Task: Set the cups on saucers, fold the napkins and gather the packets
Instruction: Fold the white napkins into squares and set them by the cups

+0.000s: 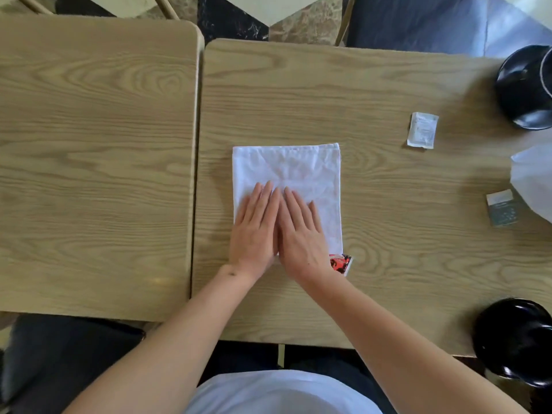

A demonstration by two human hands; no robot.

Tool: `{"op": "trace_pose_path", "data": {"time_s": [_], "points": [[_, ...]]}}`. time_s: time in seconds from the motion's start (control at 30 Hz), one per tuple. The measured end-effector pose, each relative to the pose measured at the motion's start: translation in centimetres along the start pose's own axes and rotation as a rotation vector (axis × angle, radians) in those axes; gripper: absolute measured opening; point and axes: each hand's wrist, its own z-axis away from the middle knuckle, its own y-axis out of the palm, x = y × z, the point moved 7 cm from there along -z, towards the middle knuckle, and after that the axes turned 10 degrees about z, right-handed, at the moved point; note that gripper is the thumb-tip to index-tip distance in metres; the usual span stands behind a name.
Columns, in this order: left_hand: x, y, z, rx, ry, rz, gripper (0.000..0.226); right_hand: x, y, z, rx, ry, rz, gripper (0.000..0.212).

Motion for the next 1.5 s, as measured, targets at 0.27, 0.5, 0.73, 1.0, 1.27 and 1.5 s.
{"op": "trace_pose_path", "data": {"time_s": [0.27, 0.5, 0.73, 1.0, 1.27, 1.5], "points": [[2.2, 0.9, 0.0, -0.007, 0.015, -0.176, 0.054, -1.8, 1.6, 0.2, -0.036, -0.028, 0.119, 0.06], [3.3, -0.8, -2.6, -0.06, -0.03, -0.248, 0.066, -3.8, -0.8, -3.3, -0.106, 0.03, 0.136, 0.068], [3.9, -0.7, -5.1, -0.068, -0.012, -0.245, 0.064, -5.1, -1.2, -6.2, -0.143, -0.07, 0.205, 0.068], [4.7, 0.0, -5.3, -0.034, -0.038, -0.293, 0.07, -5.9, -1.3, -6.4, -0.135, -0.085, 0.235, 0.069], [3.5, -2.1, -5.5, 0.025, -0.084, -0.15, 0.066, -4.5, -4.1, -8.1, 0.026, -0.026, 0.229, 0.059], [2.3, -3.4, 5.3, -0.501, -1.318, 1.171, 0.005, -6.0, -8.2, -13.5, 0.155, 0.025, 0.224, 0.054]]}}
